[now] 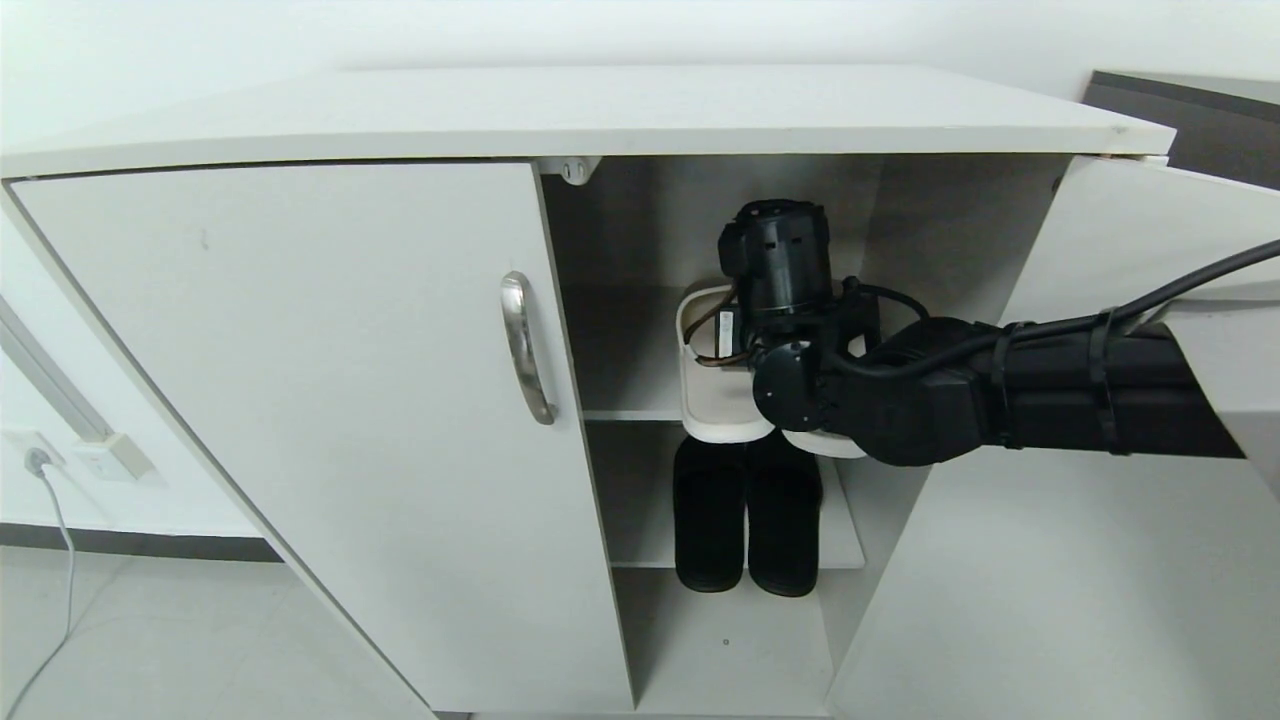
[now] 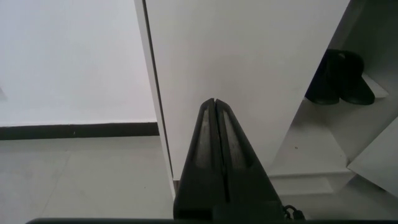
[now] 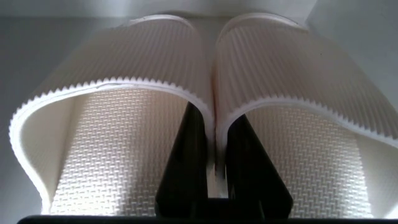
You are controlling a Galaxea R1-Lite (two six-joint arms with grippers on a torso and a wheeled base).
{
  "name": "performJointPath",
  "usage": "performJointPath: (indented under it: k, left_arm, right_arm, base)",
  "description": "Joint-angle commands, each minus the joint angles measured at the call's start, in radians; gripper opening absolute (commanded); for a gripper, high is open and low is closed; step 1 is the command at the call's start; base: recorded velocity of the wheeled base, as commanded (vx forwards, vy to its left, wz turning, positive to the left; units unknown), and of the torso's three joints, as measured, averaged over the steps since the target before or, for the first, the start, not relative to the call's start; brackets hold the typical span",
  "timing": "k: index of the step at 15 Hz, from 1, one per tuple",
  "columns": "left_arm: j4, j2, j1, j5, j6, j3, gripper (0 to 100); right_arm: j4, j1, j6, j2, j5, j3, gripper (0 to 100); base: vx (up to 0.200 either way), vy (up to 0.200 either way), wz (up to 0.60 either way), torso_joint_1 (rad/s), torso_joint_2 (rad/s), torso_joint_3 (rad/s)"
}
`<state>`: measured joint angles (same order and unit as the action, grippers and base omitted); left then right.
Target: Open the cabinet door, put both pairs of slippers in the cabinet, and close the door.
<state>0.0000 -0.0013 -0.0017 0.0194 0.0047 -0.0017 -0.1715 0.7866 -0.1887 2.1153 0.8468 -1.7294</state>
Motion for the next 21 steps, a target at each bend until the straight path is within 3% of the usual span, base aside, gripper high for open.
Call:
performJointPath:
  k: [1,13,14,21]
  left_arm:
    - [0.0,0.001,0.0,0.001,0.0,0.0,0]
    - [0.0,0.001,0.0,-0.001,0.0,0.0,0]
    - [0.0,0.001,0.0,-0.001,0.0,0.0,0]
    - [0.0,0.001,0.0,-0.001,0.0,0.0,0]
  right_arm:
    - [0.003,-0.012,0.0,0.015,-0.003,-0.019,0]
    - [0.026,-0.018,-0.003,0.068,-0.014,-0.084,0]
    - [0.026,-0.018,-0.003,0.069,-0.014,-0.084,100]
    - [0.018,-0.004,-0.011,0.026,-0.012,-0.003,100]
  base:
    - [0.0,0.0,0.0,0.0,0.0,0.0]
    - [0.0,0.0,0.0,0.0,0.0,0.0]
    - [0.0,0.0,0.0,0.0,0.0,0.0]
    - [0.0,0.0,0.0,0.0,0.0,0.0]
